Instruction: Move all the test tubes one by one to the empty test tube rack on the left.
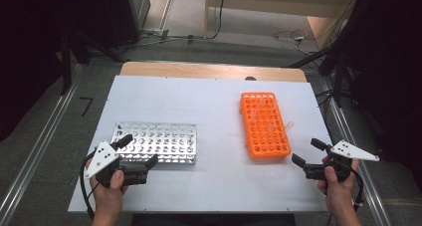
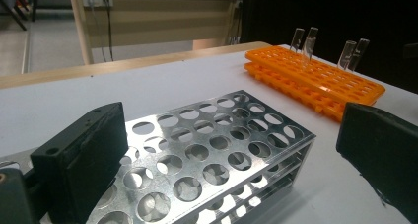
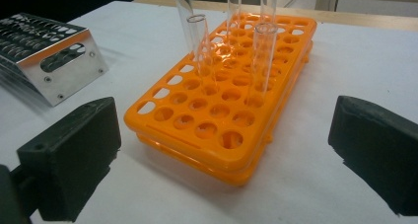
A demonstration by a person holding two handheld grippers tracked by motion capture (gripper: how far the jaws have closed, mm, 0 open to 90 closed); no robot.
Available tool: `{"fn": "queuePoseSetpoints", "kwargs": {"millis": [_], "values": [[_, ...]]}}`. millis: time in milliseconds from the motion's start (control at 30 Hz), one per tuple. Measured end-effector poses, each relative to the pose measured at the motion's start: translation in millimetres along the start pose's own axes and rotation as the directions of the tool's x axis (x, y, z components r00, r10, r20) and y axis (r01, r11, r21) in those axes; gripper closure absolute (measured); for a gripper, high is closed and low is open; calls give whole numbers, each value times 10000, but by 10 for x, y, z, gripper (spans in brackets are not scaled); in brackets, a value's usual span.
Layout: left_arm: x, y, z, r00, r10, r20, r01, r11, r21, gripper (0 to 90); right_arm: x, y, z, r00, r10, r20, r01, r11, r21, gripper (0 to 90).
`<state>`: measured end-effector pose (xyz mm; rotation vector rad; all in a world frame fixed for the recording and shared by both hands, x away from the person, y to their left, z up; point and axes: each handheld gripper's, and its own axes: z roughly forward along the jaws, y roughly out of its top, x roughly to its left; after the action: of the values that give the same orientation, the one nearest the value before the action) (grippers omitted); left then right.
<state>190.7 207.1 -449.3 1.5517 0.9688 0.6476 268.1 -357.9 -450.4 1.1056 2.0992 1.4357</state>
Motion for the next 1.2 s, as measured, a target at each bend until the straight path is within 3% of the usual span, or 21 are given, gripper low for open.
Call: {"fn": "queuePoseSetpoints", "kwargs": {"millis": [267,300,400,633,700,767,867,1067,1200], "values": [[-7,4,14,9999,-135,80,135,9999,-38,0,-6,41,86,9996,244,134,-247,9995,212,53],[-10,6,18,9999,-117,81,118,9999,-24,0,-17,58,119,9993,337,164,-342,9990,274,118],[-25,14,36,9998,-82,207,82,10000,-32,0,-49,83,175,9983,547,223,-553,9982,245,190],[-56,13,70,9996,-46,278,45,10000,35,0,-138,129,389,9930,953,703,-998,9930,626,424],[-66,12,81,9996,-65,282,63,10000,69,0,-159,130,472,9907,984,938,-1063,9908,834,456],[-74,13,89,9994,-62,338,60,10000,70,0,-180,132,558,9894,880,1159,-1005,9892,1068,489],[-81,14,96,9993,-33,362,29,9999,109,0,-206,139,668,9889,1008,1089,-1138,9862,1206,547],[-96,12,107,9991,-60,421,55,9999,124,0,-160,152,812,9931,677,955,-802,9877,1344,636],[-114,15,122,9988,26,490,-33,9999,149,0,-114,142,831,9917,248,1258,-422,9896,1377,710]]}}
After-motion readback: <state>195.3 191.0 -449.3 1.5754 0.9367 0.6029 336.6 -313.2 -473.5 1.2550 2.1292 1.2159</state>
